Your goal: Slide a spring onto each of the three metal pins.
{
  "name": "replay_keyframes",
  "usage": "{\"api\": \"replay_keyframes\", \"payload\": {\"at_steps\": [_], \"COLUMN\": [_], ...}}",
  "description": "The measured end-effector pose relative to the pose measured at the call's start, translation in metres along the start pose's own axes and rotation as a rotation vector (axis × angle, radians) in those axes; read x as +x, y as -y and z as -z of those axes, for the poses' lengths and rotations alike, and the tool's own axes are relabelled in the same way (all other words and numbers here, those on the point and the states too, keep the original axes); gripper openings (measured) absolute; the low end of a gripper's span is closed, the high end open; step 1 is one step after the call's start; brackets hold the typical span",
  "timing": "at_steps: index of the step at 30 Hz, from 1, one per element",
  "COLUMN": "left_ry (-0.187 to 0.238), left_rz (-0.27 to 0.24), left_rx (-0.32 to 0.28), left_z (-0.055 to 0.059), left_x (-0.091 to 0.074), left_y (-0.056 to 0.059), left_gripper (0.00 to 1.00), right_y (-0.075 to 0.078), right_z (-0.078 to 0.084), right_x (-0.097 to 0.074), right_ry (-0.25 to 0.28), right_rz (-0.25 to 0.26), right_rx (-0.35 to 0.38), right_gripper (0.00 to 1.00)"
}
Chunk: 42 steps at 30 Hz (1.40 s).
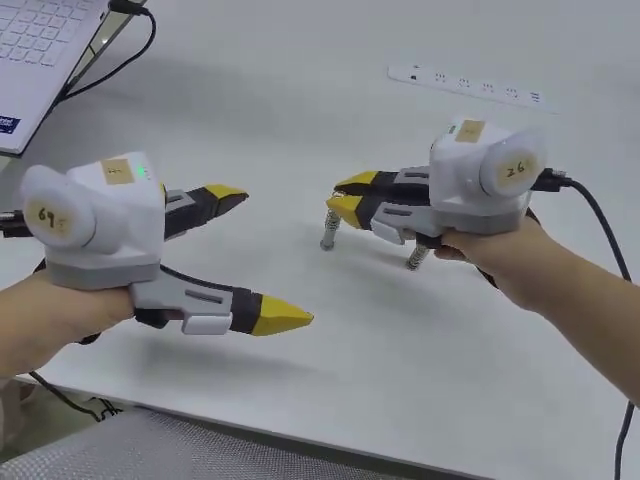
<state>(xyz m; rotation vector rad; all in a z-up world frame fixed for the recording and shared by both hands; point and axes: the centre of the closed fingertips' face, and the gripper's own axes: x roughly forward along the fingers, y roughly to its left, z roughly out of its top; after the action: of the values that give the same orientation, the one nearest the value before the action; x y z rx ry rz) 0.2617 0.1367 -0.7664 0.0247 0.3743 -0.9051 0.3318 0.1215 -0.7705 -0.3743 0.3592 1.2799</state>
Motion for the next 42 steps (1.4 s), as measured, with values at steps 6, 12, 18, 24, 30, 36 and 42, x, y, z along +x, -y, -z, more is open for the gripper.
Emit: {"api": "replay_keyframes", "payload": {"at_steps": [6, 12, 18, 24, 30, 36, 42], "left_ry": [-0.003, -0.005, -0.005, -0.005, -0.004, -0.002, 0.0], "left_rz": [0.001, 0.0, -0.002, -0.002, -0.004, -0.004, 0.0], "left_rx": [-0.004, -0.005, -0.007, -0.007, -0.007, -0.008, -0.008], "left_z": [0.002, 0.002, 0.003, 0.003, 0.003, 0.003, 0.002], "left_x": [-0.001, -0.001, -0.001, 0.0, -0.001, 0.0, 0.002], "left_y": [0.001, 0.0, 0.0, 0.0, -0.001, -0.001, 0.001], "left_gripper": [0.95, 0.95, 0.95, 0.95, 0.95, 0.95, 0.95], "right_y": [-0.003, -0.003, -0.004, -0.005, -0.007, -0.007, -0.006], "right_z": [0.004, 0.007, 0.014, 0.018, 0.025, 0.033, 0.034], "right_x": [0.003, 0.004, 0.006, 0.008, 0.01, 0.014, 0.016], "right_ry": [-0.02, -0.03, -0.051, -0.066, -0.087, -0.113, -0.11], "right_rz": [-0.008, -0.013, -0.016, -0.022, -0.027, -0.031, -0.031], "right_rx": [-0.017, -0.009, -0.019, -0.022, -0.024, -0.032, -0.031], "right_gripper": [0.08, 0.08, 0.08, 0.08, 0.08, 0.08, 0.08]}}
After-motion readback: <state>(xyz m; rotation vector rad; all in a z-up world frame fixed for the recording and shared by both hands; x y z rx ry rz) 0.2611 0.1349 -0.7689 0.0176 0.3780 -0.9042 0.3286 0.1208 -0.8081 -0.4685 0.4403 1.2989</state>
